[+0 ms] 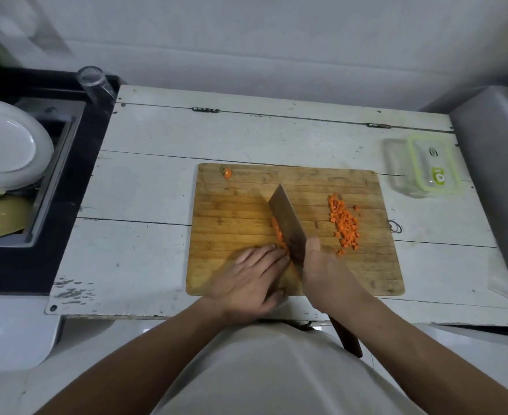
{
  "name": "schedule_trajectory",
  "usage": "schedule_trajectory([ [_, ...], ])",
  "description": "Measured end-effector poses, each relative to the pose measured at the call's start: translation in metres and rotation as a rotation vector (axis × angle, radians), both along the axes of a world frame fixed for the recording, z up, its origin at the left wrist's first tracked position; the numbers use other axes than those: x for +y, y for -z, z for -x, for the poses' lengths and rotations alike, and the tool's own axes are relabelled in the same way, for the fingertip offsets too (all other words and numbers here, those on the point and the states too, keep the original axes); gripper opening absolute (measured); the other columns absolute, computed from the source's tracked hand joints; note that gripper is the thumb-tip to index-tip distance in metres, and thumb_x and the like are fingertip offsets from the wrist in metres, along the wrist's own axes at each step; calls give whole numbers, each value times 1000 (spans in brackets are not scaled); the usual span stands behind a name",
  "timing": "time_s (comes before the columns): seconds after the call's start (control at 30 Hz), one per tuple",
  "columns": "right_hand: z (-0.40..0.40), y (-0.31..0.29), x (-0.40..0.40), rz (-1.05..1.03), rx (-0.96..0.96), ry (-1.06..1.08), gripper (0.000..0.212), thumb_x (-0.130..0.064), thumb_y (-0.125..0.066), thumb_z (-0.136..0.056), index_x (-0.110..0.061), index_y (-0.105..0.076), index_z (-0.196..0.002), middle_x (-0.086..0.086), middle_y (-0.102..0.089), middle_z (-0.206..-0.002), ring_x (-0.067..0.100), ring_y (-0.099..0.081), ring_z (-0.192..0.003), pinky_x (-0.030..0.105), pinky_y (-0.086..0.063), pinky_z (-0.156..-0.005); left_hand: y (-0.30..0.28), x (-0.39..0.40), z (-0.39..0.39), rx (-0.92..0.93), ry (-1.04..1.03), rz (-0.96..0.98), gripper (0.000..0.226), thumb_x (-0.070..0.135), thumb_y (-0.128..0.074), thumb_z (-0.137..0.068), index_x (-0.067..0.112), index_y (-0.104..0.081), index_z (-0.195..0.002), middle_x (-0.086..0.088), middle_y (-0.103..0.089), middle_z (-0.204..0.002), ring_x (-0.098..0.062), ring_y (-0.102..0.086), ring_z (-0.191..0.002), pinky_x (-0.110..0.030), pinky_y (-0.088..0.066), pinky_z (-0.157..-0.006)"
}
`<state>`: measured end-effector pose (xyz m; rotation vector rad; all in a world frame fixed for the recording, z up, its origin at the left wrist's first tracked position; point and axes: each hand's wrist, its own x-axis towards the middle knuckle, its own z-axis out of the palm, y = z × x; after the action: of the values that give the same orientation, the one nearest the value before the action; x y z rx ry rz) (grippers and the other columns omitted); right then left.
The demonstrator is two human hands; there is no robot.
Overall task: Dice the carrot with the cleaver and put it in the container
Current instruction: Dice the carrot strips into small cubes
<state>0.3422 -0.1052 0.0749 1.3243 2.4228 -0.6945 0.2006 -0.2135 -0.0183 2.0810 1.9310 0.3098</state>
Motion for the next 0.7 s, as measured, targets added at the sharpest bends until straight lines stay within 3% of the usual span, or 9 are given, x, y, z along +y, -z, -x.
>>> schedule_trajectory([
  [0.07, 0, 5, -4, -44, -11, -5, 36, 3, -43, -90, -14, -30, -118, 7, -62, -81, 31, -67, -78, 43, -57, -67, -1, 2, 0, 4, 6, -1, 68, 55, -42, -98, 19, -37, -155, 3, -37, -160, -15, -24, -151, -38, -20, -123],
  [0.17, -3, 11, -11, -64, -43, 2, 43, 2, -43, -92, -13, -26, -128, 3, -58, -77, 24, -61, -69, 33, -50, -59, -2, 6, 1, -10, 26, -41, 66, 52, -46, -96, 16, -43, -152, 1, -44, -155, -17, -29, -148, -37, -22, -121],
  [0.23, -1, 10, -15, -67, -50, -12, 43, 0, -42, -93, -14, -25, -130, 1, -55, -77, 23, -59, -68, 32, -45, -59, -1, 8, 6, 17, 27, -77, 67, 51, -48, -95, 13, -45, -151, -2, -44, -154, -19, -26, -151, -37, -18, -124],
  [0.4, 14, 15, -11, -59, -69, 9, 45, 0, -42, -93, -8, -27, -135, 9, -67, -88, 26, -69, -79, 29, -40, -58, 9, 15, 16, 33, 44, -60, 72, 55, -47, -95, 11, -42, -153, -7, -42, -158, -22, -21, -155, -35, -7, -129],
  [0.57, 10, 15, -14, -108, -106, -20, 58, -1, -42, -94, -8, -16, -145, 10, -70, -98, 25, -71, -88, 29, -46, -63, 10, 14, 13, 21, 58, -45, 75, 56, -48, -95, 11, -41, -154, -8, -40, -159, -21, -23, -154, -35, -6, -128],
  [0.7, 21, 13, -24, -104, -108, -37, 60, -5, -43, -97, -9, -15, -149, 9, -69, -108, 25, -70, -97, 35, -55, -80, 7, 16, 16, -4, 76, -28, 74, 55, -41, -96, 11, -39, -155, -9, -39, -159, -23, -24, -153, -41, -15, -127],
])
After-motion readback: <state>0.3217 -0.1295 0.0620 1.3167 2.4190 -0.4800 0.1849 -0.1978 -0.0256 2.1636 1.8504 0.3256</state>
